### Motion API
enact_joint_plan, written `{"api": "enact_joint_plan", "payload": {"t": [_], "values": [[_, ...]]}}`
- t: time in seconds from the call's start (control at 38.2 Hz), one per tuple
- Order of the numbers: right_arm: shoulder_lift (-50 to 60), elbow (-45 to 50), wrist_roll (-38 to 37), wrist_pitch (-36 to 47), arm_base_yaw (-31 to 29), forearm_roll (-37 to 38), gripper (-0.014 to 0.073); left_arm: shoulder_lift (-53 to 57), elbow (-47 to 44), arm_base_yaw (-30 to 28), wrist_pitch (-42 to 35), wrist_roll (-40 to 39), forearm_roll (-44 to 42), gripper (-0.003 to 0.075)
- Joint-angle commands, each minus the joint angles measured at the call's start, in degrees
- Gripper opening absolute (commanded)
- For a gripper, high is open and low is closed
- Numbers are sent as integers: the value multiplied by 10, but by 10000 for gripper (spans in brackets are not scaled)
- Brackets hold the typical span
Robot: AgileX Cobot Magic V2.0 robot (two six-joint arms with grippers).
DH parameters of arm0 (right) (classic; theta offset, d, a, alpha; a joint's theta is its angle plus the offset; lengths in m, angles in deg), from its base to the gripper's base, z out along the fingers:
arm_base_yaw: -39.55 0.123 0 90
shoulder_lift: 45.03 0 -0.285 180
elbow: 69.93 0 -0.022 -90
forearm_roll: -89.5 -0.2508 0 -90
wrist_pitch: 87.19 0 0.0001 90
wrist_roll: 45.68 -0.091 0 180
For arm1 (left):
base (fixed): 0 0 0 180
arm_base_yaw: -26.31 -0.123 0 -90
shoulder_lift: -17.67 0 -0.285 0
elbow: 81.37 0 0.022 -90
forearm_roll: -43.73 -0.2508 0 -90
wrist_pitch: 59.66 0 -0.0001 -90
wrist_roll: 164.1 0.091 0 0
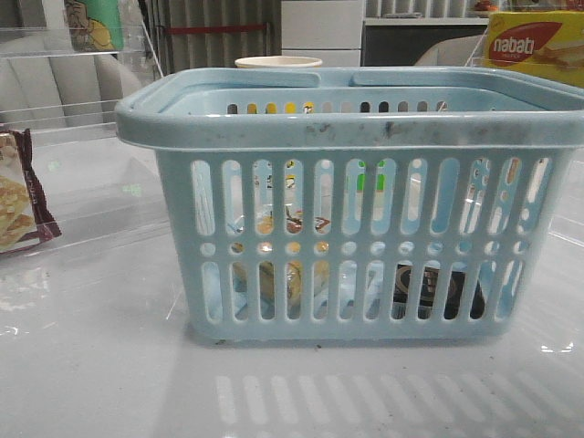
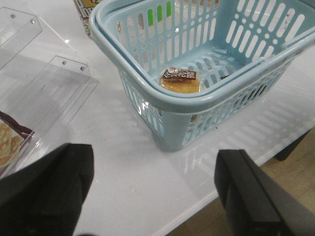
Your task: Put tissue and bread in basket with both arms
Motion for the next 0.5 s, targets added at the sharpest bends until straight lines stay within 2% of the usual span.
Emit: {"api": "enact_joint_plan", "payload": {"t": [0.0, 0.05, 0.13, 0.37, 0.47], "values": [[-2, -15, 7, 43, 0, -3, 580, 41, -19, 4, -40, -9, 2, 560], [-2, -15, 7, 42, 0, -3, 573, 56, -33, 4, -42, -9, 1, 556], [-3, -15, 7, 39, 0, -3, 505, 61, -43, 4, -42, -8, 0, 478], [-3, -15, 7, 30, 0, -3, 68, 58, -46, 4, -65, -8, -4, 99], [-3, -15, 7, 29, 0, -3, 56, 58, -46, 4, -72, -8, -4, 95]]}}
